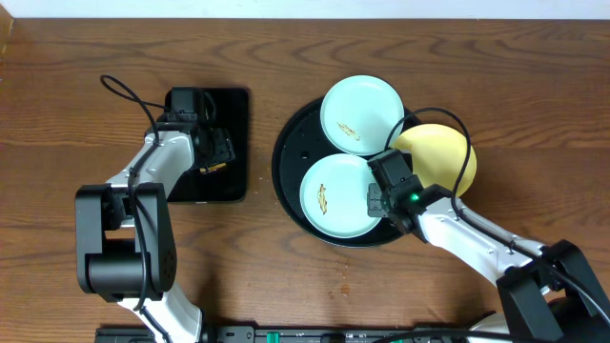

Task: Clean dirty plates on tray and stack at the side
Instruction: 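Close the left gripper on the green sponge and lift it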

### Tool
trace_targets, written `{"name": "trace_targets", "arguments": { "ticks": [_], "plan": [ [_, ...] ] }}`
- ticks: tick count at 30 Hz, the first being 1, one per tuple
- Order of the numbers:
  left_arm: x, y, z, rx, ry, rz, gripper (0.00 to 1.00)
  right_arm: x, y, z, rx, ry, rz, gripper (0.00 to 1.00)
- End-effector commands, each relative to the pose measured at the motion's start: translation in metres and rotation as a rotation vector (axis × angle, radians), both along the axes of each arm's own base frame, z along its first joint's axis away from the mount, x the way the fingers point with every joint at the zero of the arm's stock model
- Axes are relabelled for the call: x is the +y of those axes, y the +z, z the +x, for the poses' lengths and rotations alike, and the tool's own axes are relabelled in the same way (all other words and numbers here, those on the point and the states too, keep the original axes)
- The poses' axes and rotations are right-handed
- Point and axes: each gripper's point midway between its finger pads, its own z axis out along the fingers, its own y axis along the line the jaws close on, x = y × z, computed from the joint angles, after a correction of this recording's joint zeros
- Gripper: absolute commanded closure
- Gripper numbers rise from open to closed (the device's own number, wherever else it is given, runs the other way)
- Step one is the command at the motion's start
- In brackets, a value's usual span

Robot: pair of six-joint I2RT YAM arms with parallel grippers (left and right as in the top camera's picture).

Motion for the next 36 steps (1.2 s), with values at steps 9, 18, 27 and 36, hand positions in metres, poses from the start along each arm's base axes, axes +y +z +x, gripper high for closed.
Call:
{"name": "trace_targets", "arguments": {
  "ticks": [9, 18, 27, 36],
  "plan": [
    [0.0, -0.014, -0.012, 0.038, -0.028, 0.007, 0.25, -0.005, 0.002, -0.001, -0.012, -0.047, 0.003, 0.71],
    [0.011, -0.014, 0.005, -0.06, -0.006, 0.065, 0.28, -0.006, 0.002, 0.002, -0.025, -0.038, -0.008, 0.72],
    [0.011, -0.017, 0.002, -0.051, -0.006, 0.065, 0.28, -0.004, -0.012, 0.006, -0.016, -0.03, -0.018, 0.68],
    [0.011, -0.017, 0.001, -0.05, -0.006, 0.066, 0.3, -0.004, -0.011, 0.018, -0.068, -0.029, -0.033, 0.71]
  ]
}}
